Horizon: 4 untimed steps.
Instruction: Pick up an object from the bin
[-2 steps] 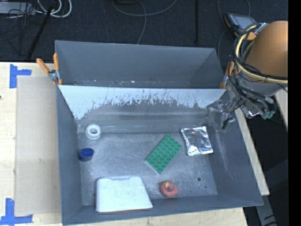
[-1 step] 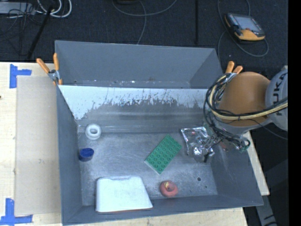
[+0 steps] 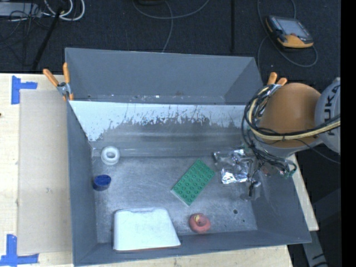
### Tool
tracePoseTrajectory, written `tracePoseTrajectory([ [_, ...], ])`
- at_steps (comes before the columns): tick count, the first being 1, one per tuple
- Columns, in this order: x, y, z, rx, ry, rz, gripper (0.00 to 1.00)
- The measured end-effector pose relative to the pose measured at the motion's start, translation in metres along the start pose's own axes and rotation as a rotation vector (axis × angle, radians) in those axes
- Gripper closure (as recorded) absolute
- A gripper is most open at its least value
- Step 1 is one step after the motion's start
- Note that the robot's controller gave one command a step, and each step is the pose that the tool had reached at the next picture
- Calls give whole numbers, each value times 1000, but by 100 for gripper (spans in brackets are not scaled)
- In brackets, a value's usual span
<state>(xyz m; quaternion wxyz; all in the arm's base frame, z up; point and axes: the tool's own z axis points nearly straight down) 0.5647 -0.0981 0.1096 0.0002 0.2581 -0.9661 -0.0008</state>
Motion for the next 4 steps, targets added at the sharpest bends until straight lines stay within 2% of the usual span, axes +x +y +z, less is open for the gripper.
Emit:
tracePoseTrajectory([
  [1, -38, -30, 42, 2, -2, -64, 0],
  [2, -38, -30, 40, 1, -2, -61, 100],
  [3, -24, -45, -114, 9, -8, -91, 100],
  [4, -23, -44, -108, 1, -3, -88, 0],
])
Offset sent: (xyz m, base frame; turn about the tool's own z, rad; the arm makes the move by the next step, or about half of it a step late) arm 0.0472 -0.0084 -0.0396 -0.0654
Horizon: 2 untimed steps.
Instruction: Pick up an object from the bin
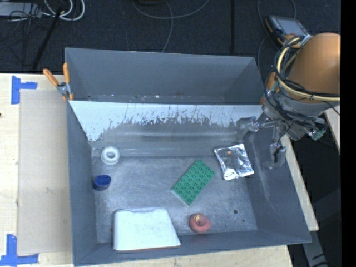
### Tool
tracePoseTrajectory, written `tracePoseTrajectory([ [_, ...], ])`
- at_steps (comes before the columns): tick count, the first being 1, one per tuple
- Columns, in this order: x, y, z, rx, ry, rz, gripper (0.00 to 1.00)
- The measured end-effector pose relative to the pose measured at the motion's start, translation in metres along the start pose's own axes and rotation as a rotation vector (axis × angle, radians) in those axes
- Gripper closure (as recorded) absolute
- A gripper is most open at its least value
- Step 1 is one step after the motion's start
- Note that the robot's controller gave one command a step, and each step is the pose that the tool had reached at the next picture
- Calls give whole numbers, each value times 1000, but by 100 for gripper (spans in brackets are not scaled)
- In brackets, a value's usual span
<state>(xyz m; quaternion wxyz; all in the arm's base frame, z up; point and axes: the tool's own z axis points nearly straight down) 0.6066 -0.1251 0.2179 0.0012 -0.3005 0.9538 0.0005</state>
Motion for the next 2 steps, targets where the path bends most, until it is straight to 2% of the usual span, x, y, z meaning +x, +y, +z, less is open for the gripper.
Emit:
tracePoseTrajectory([
  [1, -36, 58, 115, -8, 7, 44, 0],
  [2, -55, 103, 151, -5, 4, 87, 0],
])
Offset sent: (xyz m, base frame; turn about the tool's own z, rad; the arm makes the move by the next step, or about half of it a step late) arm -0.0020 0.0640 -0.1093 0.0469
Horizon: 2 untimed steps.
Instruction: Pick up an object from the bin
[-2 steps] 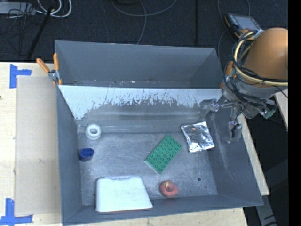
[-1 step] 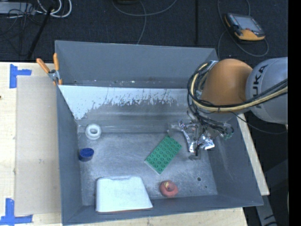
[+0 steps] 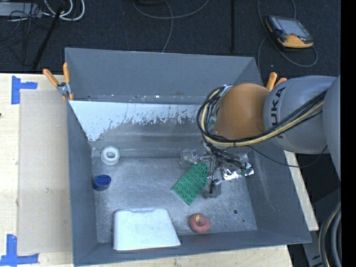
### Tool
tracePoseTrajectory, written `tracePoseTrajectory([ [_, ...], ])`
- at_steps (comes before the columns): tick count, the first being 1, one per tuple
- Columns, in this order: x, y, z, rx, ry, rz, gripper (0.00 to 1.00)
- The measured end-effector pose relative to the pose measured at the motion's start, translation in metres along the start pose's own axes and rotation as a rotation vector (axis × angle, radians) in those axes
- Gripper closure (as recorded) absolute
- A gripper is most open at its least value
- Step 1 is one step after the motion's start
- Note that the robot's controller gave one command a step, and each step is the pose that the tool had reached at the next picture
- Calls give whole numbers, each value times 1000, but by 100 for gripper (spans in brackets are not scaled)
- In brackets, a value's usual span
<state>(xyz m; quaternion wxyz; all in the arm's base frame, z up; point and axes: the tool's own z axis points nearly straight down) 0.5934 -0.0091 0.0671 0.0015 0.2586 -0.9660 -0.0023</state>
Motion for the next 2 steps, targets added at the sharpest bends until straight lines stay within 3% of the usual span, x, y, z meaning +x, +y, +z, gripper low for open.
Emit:
tracePoseTrajectory([
  [1, 0, -3, -3, 5, -3, 1, 100],
  [2, 14, 16, -159, 9, -9, -53, 100],
])
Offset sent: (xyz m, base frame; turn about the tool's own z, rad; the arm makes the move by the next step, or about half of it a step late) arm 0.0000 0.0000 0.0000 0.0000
